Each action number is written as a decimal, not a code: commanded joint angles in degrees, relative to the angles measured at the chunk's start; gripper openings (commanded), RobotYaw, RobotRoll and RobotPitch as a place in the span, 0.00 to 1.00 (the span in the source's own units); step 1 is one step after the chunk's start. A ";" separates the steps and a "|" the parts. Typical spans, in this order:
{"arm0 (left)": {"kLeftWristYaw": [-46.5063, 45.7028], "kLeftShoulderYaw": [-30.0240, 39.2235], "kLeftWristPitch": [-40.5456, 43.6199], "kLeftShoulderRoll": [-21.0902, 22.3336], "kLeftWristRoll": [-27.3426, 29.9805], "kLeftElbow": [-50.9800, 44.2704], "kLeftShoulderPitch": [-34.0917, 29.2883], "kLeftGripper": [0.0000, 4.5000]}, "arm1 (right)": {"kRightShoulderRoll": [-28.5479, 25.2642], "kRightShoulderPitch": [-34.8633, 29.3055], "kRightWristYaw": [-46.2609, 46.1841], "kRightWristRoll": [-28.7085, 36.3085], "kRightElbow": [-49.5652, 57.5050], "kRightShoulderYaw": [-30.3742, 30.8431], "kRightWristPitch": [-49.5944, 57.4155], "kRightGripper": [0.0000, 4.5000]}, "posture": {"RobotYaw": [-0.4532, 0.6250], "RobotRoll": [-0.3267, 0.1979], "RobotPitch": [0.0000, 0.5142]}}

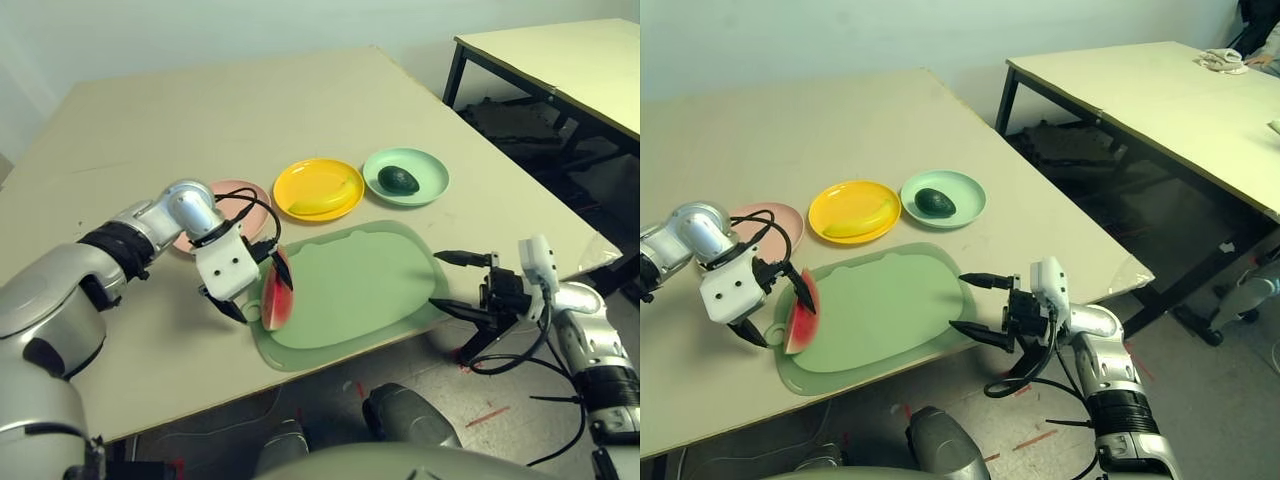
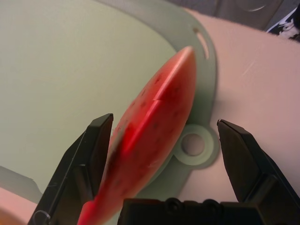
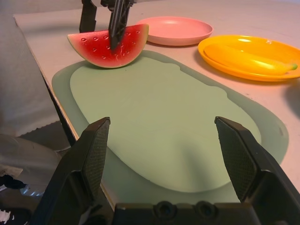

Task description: Place the fruits into color-matched plates.

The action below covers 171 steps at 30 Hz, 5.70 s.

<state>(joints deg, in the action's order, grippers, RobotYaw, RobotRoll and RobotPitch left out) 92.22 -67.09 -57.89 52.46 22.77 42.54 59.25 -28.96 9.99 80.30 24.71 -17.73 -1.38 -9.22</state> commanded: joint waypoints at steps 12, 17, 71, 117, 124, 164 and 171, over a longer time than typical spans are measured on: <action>0.28 12.12 0.21 -7.19 -11.99 11.28 -3.33 1.00 | -0.04 -2.12 -0.25 -0.80 2.82 1.60 -0.65 0.99 | 0.12 0.62 0.00; 0.28 14.73 1.12 -7.72 -13.30 10.53 -4.69 1.00 | -0.24 -2.42 -0.11 -0.91 2.75 1.83 -0.91 0.99 | 0.12 0.62 0.00; 0.28 28.30 15.19 -4.10 -13.09 10.79 -3.37 0.52 | 0.81 -0.94 -0.83 -0.76 2.23 2.87 -0.95 1.00 | 0.14 0.62 0.01; -35.37 40.40 24.07 -6.86 -50.38 34.45 0.86 0.99 | 3.56 -1.21 -11.23 1.61 7.34 0.41 5.39 1.00 | 0.14 0.62 0.00; -29.49 45.51 20.36 -4.14 -45.75 32.10 4.56 0.99 | 3.91 0.09 -10.76 1.38 5.93 0.60 4.95 1.00 | 0.17 0.62 0.00; -71.44 89.01 50.97 -38.54 -6.15 -39.36 -61.15 0.99 | -4.19 6.09 -28.31 -1.59 -22.78 -18.31 -8.58 1.00 | 0.25 0.62 0.12; -74.05 82.45 47.56 -42.48 -10.43 -43.26 -64.42 0.99 | -9.94 14.34 -20.95 -2.17 -40.29 -19.44 -12.15 1.00 | 0.26 0.62 0.13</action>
<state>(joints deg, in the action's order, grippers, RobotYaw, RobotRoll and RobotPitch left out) 19.10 16.69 -9.29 10.60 13.45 0.78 -4.46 -38.03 23.25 57.83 22.87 -54.53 -19.73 -20.18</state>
